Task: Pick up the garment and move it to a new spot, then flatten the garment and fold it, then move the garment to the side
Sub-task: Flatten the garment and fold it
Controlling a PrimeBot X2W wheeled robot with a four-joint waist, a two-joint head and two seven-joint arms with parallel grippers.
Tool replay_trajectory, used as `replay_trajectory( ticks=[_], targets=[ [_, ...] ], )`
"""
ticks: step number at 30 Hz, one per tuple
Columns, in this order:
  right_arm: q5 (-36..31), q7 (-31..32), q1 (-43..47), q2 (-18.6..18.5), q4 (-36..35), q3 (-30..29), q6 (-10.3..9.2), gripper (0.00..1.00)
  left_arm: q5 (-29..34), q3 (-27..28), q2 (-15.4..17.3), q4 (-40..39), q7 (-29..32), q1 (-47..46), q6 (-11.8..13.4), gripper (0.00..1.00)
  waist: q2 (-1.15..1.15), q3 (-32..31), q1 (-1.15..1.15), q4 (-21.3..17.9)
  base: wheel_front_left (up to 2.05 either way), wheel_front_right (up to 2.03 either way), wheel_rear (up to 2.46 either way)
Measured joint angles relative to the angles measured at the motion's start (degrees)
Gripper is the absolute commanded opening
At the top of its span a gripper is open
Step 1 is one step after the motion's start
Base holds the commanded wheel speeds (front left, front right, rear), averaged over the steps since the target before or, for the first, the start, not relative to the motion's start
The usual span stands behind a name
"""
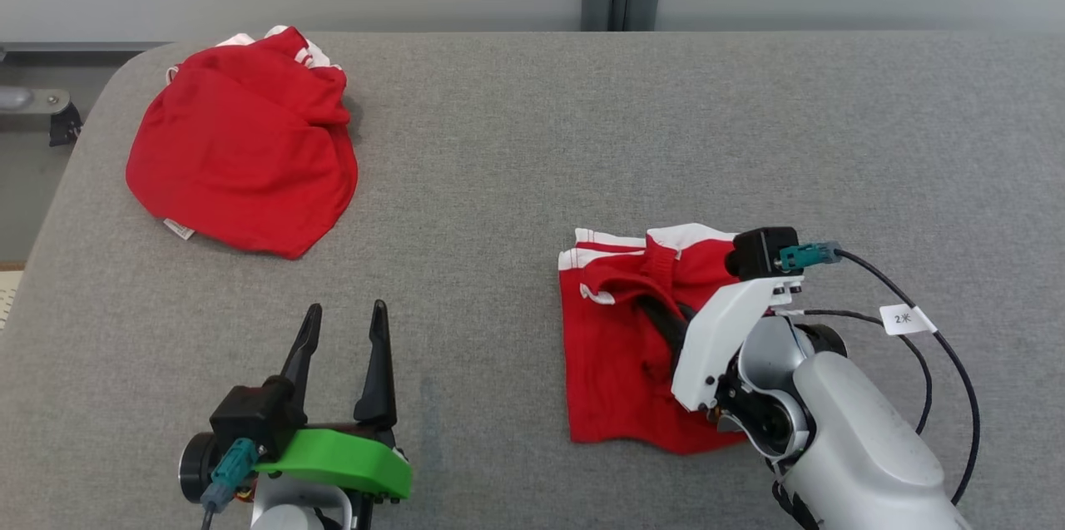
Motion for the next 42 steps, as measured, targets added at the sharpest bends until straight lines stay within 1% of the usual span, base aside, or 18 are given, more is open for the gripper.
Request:
replay_trajectory(
  ticks=[1,2,3,4,9,14,18,24,30,35,40,42],
  targets=[
    [-0.5,-0.8,-0.5,0.0,0.9,0.7,-0.01,0.12,0.0,0.0,-0.1,0.0,0.0,0.0,0.0,1.0,0.0,0.1,0.0,0.1,0.0,0.0,0.0],
    [-0.6,-1.4,-1.0,0.0,1.8,1.5,-0.01,0.48,0.0,0.0,-0.2,0.0,0.0,0.0,0.0,1.0,0.0,0.1,0.0,0.2,0.0,0.0,0.0],
    [-0.6,-1.9,-1.3,0.0,2.2,2.3,0.0,0.7,0.0,0.0,-0.2,0.0,0.0,0.0,0.0,1.0,0.0,0.1,0.0,0.3,0.0,0.0,0.0],
    [-0.6,-2.5,-1.6,0.0,2.7,3.2,-0.01,1.0,0.1,0.0,-0.3,0.0,0.0,0.0,0.0,1.0,0.0,0.1,0.0,0.3,0.0,0.0,0.0],
    [-0.4,-4.1,-2.2,0.0,2.7,7.5,-0.01,1.0,0.1,0.2,-0.5,0.0,0.0,0.0,0.0,1.0,0.0,0.1,0.0,0.0,0.0,0.0,0.0],
    [0.9,-3.9,-1.8,0.1,-0.2,12.1,0.0,1.0,0.3,0.5,-0.6,0.0,0.0,0.0,-0.1,1.0,0.0,0.1,0.0,-0.8,0.0,0.0,0.0],
    [0.4,-4.6,-0.9,0.1,-2.1,12.6,0.0,1.0,0.6,0.6,-0.6,0.0,0.0,0.0,-0.2,1.0,0.0,0.2,0.0,-1.7,0.0,0.0,0.0],
    [-4.1,-8.5,-0.4,0.1,-4.4,8.5,0.0,1.0,1.1,0.6,-0.7,0.0,0.0,0.0,-0.4,1.0,0.0,0.2,0.0,-2.9,0.0,0.0,0.0],
    [-13.4,-15.6,2.0,-0.1,-9.0,-0.3,0.0,1.0,1.2,0.6,-0.8,0.0,0.0,0.0,-0.4,1.0,0.0,-0.4,0.0,-3.7,0.0,0.0,0.0],
    [-18.1,-21.0,5.1,-0.4,-11.8,-6.4,0.0,1.0,1.3,0.5,-0.8,0.0,0.0,0.0,-0.3,1.0,0.0,-1.1,0.0,-4.5,0.0,0.0,0.0],
    [-21.5,-26.1,9.1,-0.5,-12.1,-12.8,0.0,1.0,1.4,0.5,-0.9,0.3,0.0,-0.1,0.2,1.0,0.0,-2.3,0.0,-5.4,0.0,0.0,0.0],
    [-22.6,-27.7,10.3,-0.4,-12.1,-14.5,0.0,1.0,1.8,0.8,-0.9,0.3,0.0,0.0,0.5,1.0,0.0,-2.9,0.0,-5.7,0.0,0.0,0.0]
  ],
)
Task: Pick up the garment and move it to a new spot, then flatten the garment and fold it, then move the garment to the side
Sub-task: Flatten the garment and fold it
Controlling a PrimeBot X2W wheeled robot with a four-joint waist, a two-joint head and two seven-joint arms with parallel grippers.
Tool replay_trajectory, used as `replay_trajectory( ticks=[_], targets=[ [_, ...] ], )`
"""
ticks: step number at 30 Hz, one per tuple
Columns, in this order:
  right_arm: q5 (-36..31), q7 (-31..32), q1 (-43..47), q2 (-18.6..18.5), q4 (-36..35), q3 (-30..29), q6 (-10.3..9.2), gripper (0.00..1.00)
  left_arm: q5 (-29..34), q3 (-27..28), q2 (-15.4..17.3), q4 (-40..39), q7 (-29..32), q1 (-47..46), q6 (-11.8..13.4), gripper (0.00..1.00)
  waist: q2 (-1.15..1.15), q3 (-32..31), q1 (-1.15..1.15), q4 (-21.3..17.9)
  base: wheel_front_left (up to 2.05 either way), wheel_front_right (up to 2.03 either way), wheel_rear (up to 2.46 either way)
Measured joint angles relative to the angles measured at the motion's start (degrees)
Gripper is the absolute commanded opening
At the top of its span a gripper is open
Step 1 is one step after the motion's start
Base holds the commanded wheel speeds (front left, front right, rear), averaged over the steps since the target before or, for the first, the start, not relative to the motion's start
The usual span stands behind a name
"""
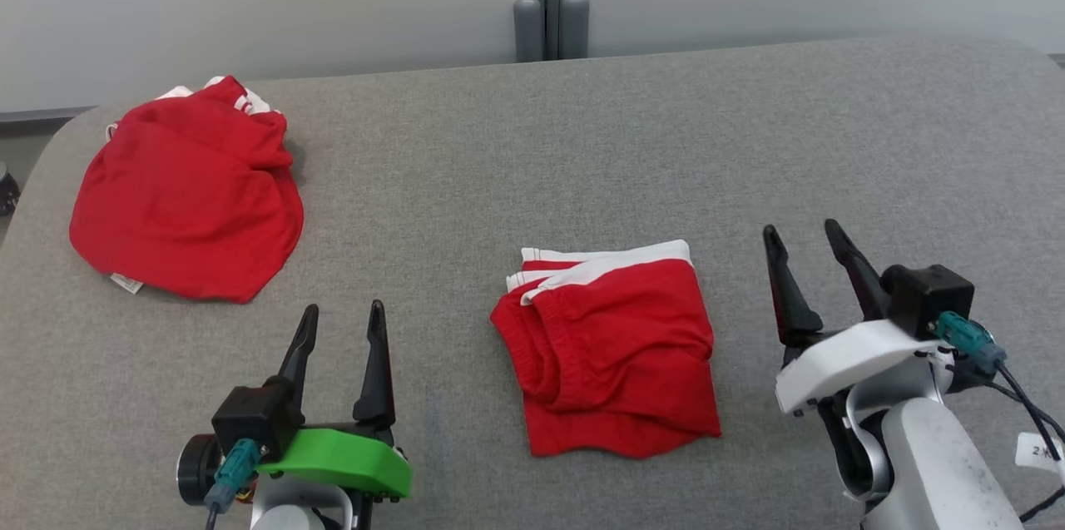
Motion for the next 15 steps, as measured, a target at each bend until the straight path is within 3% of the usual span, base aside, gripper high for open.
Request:
replay_trajectory(
  ticks=[15],
  targets=[
    [-2.4,-6.8,6.7,0.4,-1.0,-0.5,0.0,1.0,0.7,3.2,0.1,-0.9,0.0,5.0,0.2,1.0,0.0,-3.8,0.0,-1.7,0.0,0.0,0.0]
  ],
)
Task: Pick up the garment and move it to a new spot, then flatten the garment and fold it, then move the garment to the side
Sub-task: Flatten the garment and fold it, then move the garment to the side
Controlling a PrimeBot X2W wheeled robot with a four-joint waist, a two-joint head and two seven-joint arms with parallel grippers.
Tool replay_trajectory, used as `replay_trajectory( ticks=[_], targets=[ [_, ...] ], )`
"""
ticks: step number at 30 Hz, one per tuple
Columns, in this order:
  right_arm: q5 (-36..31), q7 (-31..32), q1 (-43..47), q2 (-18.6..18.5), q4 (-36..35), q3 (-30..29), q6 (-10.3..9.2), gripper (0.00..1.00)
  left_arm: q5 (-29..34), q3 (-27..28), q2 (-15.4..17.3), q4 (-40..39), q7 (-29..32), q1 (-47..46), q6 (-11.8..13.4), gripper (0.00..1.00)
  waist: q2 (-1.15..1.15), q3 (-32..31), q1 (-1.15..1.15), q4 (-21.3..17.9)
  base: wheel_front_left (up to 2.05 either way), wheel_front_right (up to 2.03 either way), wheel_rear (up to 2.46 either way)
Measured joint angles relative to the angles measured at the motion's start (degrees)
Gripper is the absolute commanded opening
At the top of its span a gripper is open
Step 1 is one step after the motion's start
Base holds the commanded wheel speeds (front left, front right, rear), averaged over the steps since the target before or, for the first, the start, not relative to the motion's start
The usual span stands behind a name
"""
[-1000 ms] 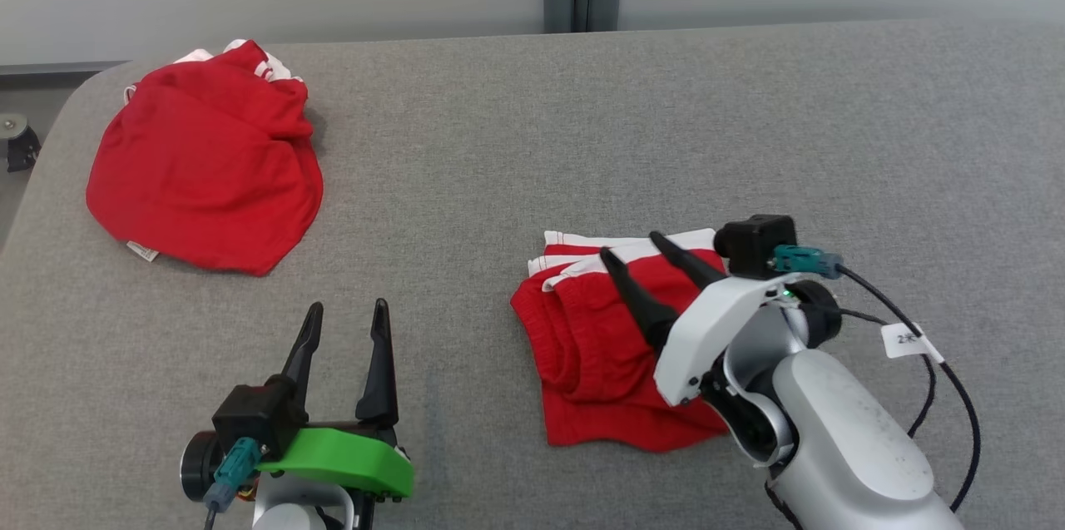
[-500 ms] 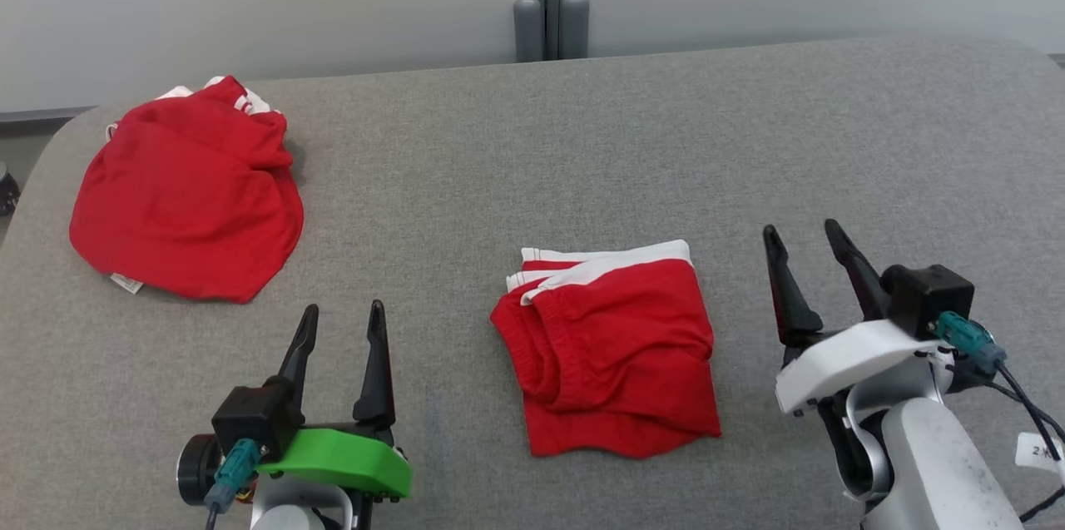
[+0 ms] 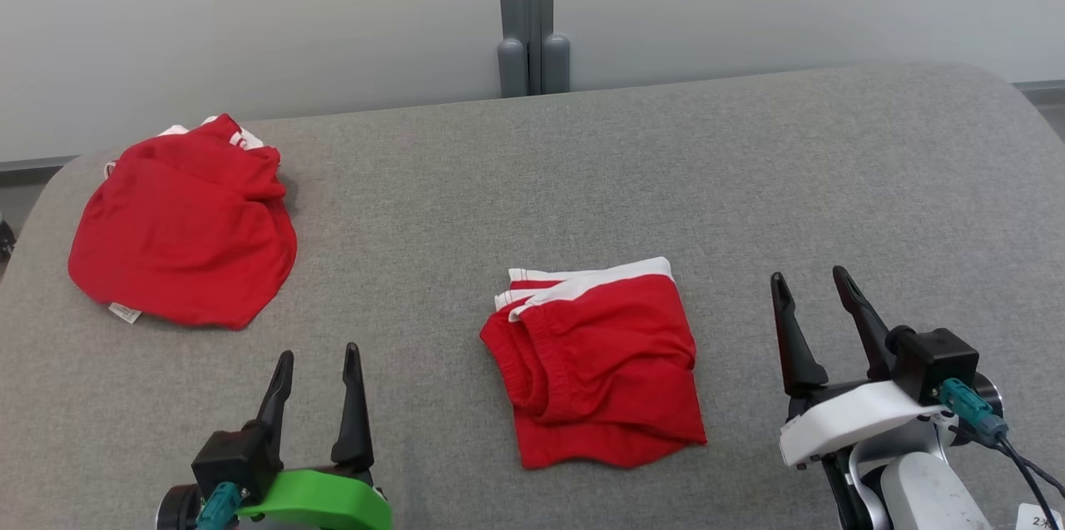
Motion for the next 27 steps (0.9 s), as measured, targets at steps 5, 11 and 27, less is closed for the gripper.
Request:
replay_trajectory(
  ticks=[5,11,27],
  targets=[
    [0.2,-0.4,0.0,0.0,0.4,0.1,0.0,1.0,0.0,0.0,0.0,-0.4,0.0,0.9,0.2,1.0,0.0,-0.2,0.0,0.2,0.0,0.0,0.0],
    [0.3,-0.5,0.0,0.0,1.1,0.1,0.0,1.0,0.0,0.0,0.0,-0.3,0.0,1.0,0.3,1.0,0.0,-0.3,0.0,0.7,0.0,0.0,0.0],
    [-0.9,2.7,-1.6,0.0,3.2,-2.1,0.0,1.0,0.1,-0.1,-0.1,-0.1,0.0,0.9,0.4,1.0,0.0,0.5,0.0,1.2,0.0,0.0,0.0]
  ],
)
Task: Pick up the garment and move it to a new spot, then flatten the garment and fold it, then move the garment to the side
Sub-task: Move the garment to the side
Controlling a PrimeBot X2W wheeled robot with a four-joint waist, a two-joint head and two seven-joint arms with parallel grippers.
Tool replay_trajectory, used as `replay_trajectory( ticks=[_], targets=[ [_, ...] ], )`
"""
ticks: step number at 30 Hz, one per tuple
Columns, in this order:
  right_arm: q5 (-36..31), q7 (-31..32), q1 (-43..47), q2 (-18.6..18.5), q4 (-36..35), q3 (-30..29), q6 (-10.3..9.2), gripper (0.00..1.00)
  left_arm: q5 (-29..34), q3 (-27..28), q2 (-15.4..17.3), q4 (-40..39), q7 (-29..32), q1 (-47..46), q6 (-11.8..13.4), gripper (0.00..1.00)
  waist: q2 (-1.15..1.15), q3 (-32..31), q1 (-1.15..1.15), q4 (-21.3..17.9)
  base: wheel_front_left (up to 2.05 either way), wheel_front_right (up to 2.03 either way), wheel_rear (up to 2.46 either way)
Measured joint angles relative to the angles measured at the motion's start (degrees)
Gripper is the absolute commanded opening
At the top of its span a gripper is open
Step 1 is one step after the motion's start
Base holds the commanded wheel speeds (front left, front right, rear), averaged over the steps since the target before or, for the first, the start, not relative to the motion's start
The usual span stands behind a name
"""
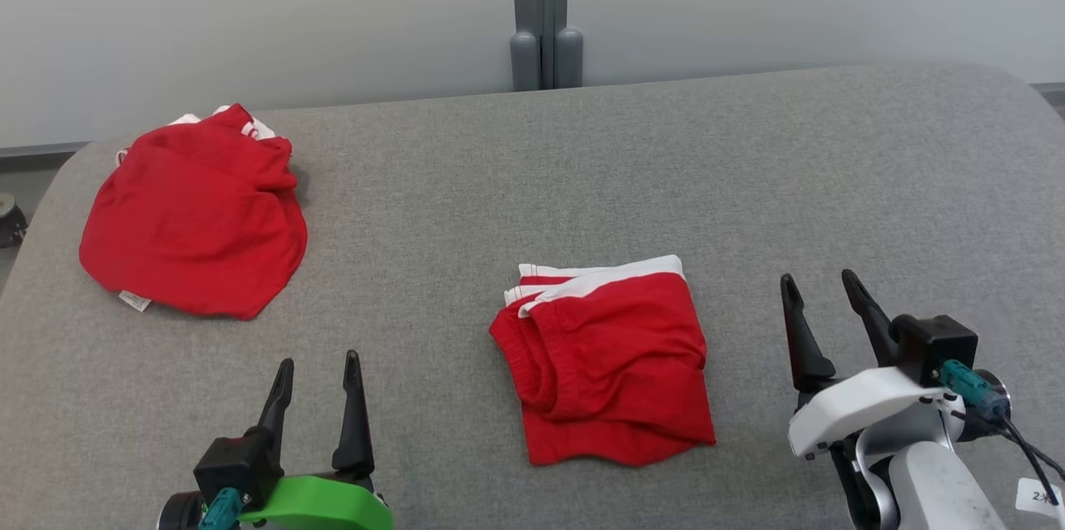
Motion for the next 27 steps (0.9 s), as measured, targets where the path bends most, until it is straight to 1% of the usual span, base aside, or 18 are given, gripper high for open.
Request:
replay_trajectory(
  ticks=[4,10,15,19,24,26,27],
  targets=[
    [1.1,5.2,-1.6,0.0,1.1,-0.4,0.0,1.0,0.0,-0.3,0.0,0.0,0.0,-0.4,0.0,1.0,0.0,0.8,0.0,0.5,0.0,0.0,0.0],
    [3.0,15.3,-5.3,0.0,4.9,2.0,0.0,1.0,0.0,-0.6,0.0,0.1,0.0,-1.6,-0.2,1.0,0.0,2.5,0.0,1.9,0.0,0.0,0.0],
    [6.4,22.9,-7.5,-0.5,7.8,3.2,0.0,1.0,-0.1,-1.1,-0.1,0.5,0.0,-2.5,-0.2,1.0,0.0,3.9,0.0,3.6,0.0,0.0,0.0],
    [9.2,26.7,-8.8,-1.6,9.6,4.1,0.0,1.0,-0.2,-1.3,-0.1,0.5,0.0,-3.2,-0.1,1.0,0.0,5.0,0.0,5.0,0.0,0.0,0.0],
    [11.1,29.6,-10.1,-2.6,11.9,5.4,0.0,1.0,-0.2,-1.4,-0.1,0.4,0.0,-3.9,-0.1,1.0,0.0,6.5,0.0,6.4,0.0,0.0,0.0],
    [11.8,30.0,-10.8,-2.9,12.4,6.0,0.0,0.48,-0.3,-1.3,-0.1,0.4,0.0,-4.0,-0.1,1.0,0.0,7.1,0.0,6.8,0.0,0.0,0.0],
    [12.1,30.1,-11.3,-3.0,12.7,6.3,0.0,0.35,-0.4,-1.3,-0.1,0.3,0.0,-4.1,-0.1,1.0,0.0,7.4,0.0,6.9,0.0,0.0,0.0]
  ],
)
